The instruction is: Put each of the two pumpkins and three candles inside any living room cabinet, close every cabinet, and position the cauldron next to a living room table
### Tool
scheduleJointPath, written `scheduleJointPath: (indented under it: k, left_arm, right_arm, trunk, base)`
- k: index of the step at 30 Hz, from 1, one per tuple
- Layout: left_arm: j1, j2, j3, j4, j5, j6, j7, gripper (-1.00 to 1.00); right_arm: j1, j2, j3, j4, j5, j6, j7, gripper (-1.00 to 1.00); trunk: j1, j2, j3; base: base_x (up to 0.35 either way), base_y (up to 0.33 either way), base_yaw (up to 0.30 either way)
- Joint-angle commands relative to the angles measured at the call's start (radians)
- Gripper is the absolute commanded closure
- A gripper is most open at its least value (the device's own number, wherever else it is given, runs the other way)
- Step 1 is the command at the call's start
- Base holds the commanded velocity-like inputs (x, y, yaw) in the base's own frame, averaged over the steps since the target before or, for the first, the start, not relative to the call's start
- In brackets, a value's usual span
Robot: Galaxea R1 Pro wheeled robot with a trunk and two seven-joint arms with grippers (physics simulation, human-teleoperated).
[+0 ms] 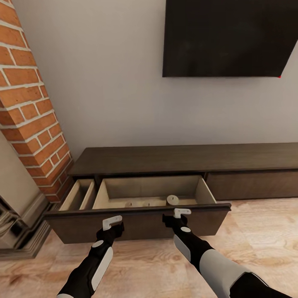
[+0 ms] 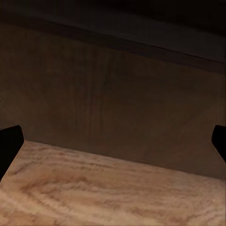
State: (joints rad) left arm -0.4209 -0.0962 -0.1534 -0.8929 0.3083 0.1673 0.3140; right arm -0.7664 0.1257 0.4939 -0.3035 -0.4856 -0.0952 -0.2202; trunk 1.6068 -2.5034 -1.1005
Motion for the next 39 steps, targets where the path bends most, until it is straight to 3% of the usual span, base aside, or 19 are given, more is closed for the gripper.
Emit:
scheduleJointPath:
  k: [1, 39]
  left_arm:
    - [0.000, 0.000, 0.000, 0.000, 0.000, -0.001, 0.000, -1.00]
    - [0.000, 0.004, 0.000, 0.000, 0.000, 0.003, -0.001, -1.00]
  right_arm:
    - [-0.001, 0.000, -0.001, -0.002, 0.006, -0.001, 0.000, -1.00]
    - [-0.001, 0.002, 0.000, -0.002, 0.007, -0.001, 0.001, -1.00]
  trunk:
    - [0.000, 0.000, 0.000]
    - [0.000, 0.000, 0.000]
  base:
    - [0.045, 0.000, 0.000]
    - [0.169, 0.000, 0.000]
